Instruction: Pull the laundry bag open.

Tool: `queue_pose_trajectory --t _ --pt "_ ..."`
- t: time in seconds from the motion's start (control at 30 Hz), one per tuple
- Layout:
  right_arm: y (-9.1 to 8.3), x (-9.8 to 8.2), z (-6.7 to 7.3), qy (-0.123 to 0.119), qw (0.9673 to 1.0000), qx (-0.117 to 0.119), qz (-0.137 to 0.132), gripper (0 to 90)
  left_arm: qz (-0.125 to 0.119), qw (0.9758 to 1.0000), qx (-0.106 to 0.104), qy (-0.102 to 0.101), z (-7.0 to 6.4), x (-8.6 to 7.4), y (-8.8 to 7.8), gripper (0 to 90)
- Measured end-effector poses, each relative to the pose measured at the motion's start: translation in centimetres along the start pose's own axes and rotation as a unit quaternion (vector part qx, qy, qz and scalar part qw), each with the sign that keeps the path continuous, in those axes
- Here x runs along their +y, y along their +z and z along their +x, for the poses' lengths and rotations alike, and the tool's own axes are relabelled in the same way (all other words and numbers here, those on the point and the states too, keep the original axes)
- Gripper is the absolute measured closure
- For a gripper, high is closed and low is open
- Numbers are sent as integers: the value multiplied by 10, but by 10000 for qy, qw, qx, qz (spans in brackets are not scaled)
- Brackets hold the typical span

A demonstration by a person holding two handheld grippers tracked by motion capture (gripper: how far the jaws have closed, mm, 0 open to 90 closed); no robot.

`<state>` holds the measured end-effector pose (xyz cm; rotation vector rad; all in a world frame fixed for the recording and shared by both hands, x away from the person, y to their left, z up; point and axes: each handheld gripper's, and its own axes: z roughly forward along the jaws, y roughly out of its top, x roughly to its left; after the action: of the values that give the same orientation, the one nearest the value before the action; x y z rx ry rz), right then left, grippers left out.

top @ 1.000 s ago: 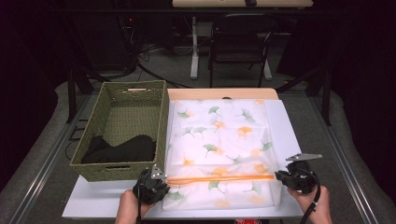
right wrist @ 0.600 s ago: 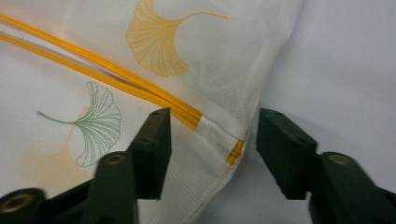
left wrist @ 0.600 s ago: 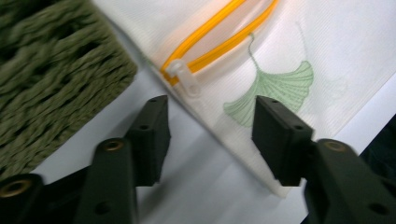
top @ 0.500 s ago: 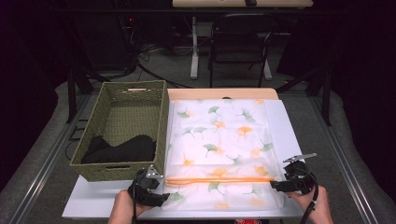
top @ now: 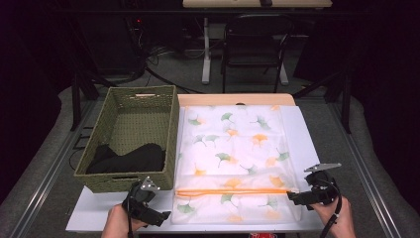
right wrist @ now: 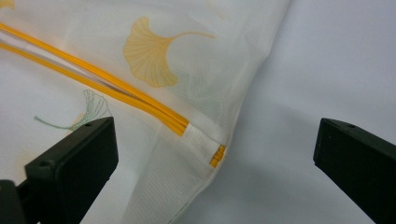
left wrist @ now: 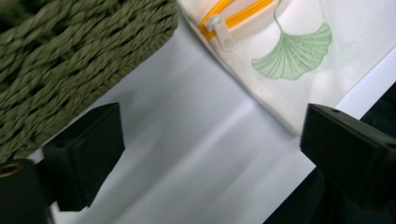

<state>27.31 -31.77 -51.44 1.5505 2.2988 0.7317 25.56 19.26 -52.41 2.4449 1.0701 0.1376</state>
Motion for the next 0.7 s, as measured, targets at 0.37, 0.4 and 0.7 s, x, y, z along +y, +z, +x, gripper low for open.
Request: queue_pose_trajectory --t 0.37,0.4,0.7 --pt "-3 3 2 -165 9993 92 -333 0 -33 9999 -84 -91 15 -9 -8 3" --pt "-3 4 2 -197 9994 78 -279 0 -49 9999 -74 -112 15 -10 -8 3" --pt "-5 7 7 -364 9986 150 -346 0 -86 9998 -58 -140 17 -10 -7 2"
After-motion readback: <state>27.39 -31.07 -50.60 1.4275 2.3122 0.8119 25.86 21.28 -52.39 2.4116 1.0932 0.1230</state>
